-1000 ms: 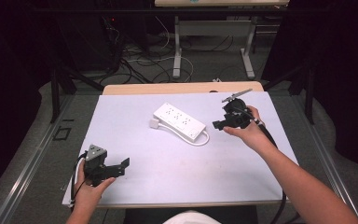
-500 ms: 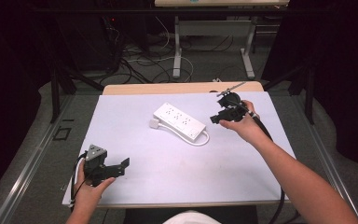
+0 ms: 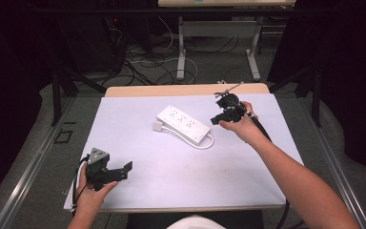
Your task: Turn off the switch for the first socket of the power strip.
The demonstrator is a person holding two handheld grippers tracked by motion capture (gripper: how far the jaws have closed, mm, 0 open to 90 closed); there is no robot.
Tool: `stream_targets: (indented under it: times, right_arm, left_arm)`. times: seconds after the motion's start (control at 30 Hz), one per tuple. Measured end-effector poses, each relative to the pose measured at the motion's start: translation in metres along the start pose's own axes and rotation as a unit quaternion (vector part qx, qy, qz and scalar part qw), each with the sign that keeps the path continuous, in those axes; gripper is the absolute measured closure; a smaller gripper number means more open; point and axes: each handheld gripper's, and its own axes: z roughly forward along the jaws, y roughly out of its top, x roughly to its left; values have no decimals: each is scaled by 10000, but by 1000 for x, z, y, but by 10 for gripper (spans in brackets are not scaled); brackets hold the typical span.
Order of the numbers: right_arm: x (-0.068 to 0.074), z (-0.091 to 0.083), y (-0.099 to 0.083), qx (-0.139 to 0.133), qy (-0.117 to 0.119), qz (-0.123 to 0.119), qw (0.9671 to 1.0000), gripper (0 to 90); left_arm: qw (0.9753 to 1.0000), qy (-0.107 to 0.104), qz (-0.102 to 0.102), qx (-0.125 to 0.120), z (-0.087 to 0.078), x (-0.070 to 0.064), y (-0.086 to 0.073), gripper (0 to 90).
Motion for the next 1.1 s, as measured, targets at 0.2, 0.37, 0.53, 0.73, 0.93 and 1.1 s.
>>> stream_targets:
  times: [0.2, 0.37, 0.53, 0.73, 0.93, 1.1]
  right_arm:
    - [-1, 8, 2, 54, 54, -65, 9999, 752]
    - [2, 16, 8, 89, 31, -97, 9999, 804]
    - [8, 23, 15, 102, 48, -9, 9999, 840]
    - [14, 33, 20, 127, 117, -114, 9998, 878]
    - [15, 42, 23, 151, 114, -115, 9998, 897]
    - [15, 53, 25, 70, 144, 38, 9999, 900]
  left_arm:
    - [10000, -7, 1, 9, 0, 0, 0, 39]
    - [10000, -4, -2, -5, 0, 0, 0, 39]
    - [10000, -13, 0, 11, 0, 0, 0, 39]
    - [10000, -16, 2, 6, 0, 0, 0, 40]
    - [10000, -19, 13, 20, 0, 1, 0, 40]
    - [10000, -20, 14, 20, 0, 1, 0, 40]
